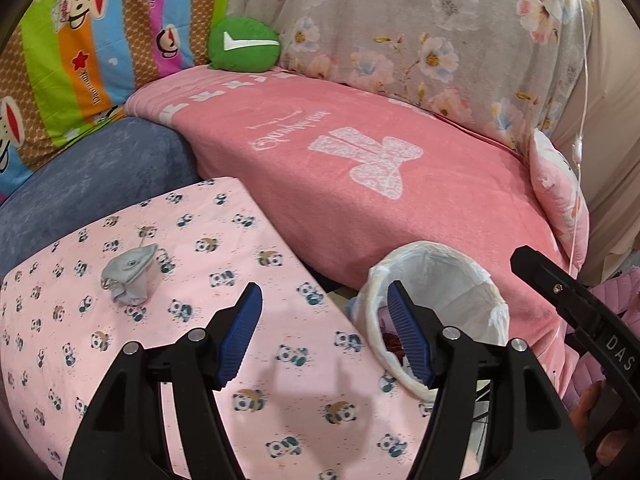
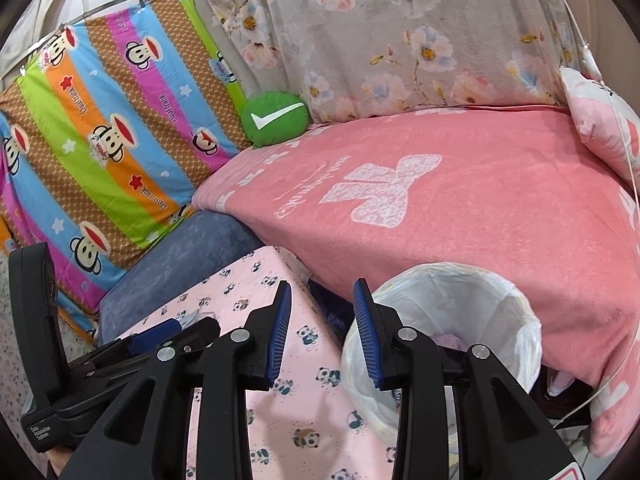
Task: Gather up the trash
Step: 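Move both grippers back over the grey cap and grey sock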
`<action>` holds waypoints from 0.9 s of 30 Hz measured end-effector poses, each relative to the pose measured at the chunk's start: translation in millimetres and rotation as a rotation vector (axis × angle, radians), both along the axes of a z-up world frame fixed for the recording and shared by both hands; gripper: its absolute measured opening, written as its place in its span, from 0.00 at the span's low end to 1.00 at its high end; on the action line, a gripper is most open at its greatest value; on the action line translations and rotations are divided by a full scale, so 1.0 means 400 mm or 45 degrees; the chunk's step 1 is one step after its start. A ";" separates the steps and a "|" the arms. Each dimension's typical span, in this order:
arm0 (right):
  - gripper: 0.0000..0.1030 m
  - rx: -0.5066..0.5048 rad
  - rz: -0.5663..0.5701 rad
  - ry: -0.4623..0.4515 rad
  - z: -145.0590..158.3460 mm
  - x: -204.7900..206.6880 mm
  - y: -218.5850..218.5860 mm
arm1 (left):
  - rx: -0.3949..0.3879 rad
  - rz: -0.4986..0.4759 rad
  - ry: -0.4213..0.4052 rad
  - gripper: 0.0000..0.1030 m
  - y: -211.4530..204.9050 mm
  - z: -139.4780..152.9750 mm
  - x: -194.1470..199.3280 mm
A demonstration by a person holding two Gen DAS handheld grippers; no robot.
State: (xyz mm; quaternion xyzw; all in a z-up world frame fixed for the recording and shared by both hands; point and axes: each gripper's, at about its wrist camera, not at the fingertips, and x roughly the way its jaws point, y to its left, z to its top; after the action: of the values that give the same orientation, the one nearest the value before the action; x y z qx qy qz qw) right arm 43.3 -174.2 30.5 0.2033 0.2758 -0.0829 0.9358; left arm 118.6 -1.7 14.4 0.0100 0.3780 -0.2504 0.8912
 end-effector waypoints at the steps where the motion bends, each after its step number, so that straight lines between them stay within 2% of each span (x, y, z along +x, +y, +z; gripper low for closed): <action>1: 0.33 -0.002 0.007 0.004 -0.001 0.005 0.008 | 0.002 0.012 -0.001 0.63 0.011 -0.002 0.003; 8: 0.34 -0.012 0.076 0.039 -0.023 0.059 0.093 | 0.028 0.103 -0.007 0.74 0.111 -0.026 0.043; 14: 0.34 -0.011 0.128 0.077 -0.054 0.102 0.167 | 0.099 0.155 -0.010 0.82 0.182 -0.065 0.087; 17: 0.34 -0.013 0.164 0.101 -0.072 0.128 0.208 | 0.161 0.168 -0.014 0.82 0.213 -0.090 0.115; 27: 0.34 -0.010 0.251 0.191 -0.145 0.238 0.324 | 0.234 0.213 0.024 0.82 0.308 -0.170 0.221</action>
State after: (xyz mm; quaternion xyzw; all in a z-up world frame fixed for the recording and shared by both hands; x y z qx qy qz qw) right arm 138.6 -44.7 -27.5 0.1650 0.3634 -0.0065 0.9169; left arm 206.9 121.4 -53.5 0.0575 0.4073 -0.1395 0.9008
